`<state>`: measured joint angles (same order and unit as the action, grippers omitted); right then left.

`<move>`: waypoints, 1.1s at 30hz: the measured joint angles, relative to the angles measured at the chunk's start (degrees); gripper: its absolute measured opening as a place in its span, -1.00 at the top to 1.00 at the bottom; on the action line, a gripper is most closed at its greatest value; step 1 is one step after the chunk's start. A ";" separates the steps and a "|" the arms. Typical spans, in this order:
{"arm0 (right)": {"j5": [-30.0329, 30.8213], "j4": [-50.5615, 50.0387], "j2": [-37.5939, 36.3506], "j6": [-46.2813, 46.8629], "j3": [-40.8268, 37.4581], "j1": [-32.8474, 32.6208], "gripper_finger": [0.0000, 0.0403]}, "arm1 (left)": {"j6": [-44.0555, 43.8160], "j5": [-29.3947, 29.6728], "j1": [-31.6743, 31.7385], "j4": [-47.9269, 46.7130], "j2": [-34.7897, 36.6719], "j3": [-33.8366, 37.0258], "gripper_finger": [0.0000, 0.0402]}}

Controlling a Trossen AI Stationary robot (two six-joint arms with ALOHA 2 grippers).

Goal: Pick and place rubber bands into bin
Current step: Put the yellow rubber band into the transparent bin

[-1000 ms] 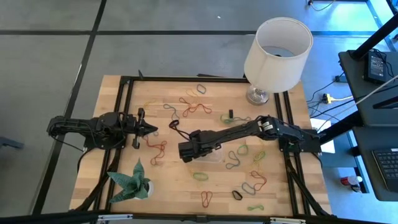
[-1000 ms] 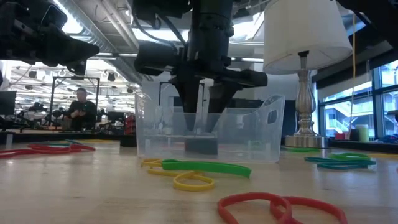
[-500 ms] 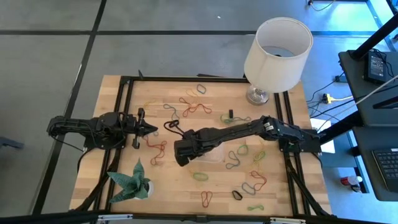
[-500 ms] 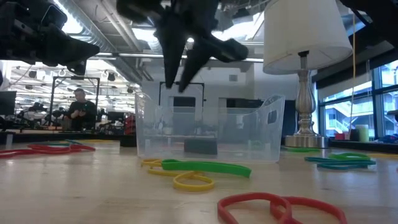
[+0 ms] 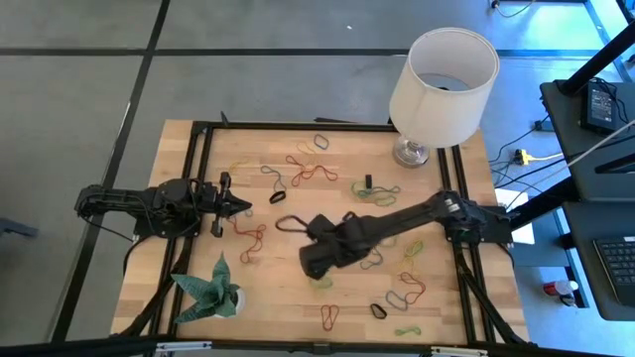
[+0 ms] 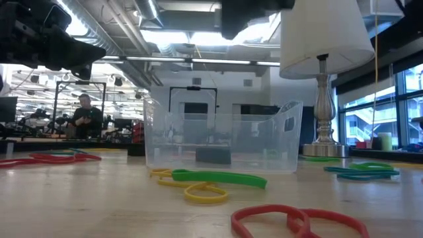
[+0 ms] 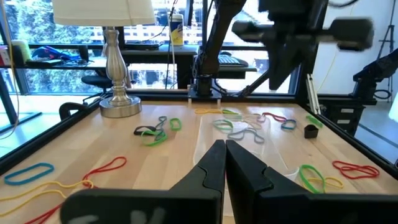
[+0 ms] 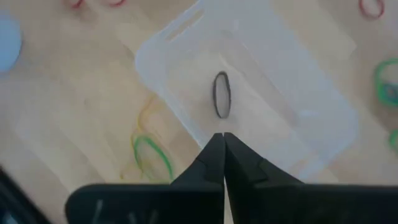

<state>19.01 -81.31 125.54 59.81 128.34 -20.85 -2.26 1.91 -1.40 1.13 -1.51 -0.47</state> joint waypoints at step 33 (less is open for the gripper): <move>1.42 45.48 -82.18 -0.19 -100.30 -6.28 0.96 | -14.77 18.74 -0.06 2.10 -8.33 -5.99 0.99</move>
<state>20.43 -35.83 43.36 59.63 28.04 -27.14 -17.04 20.65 -1.45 3.23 -9.84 -6.46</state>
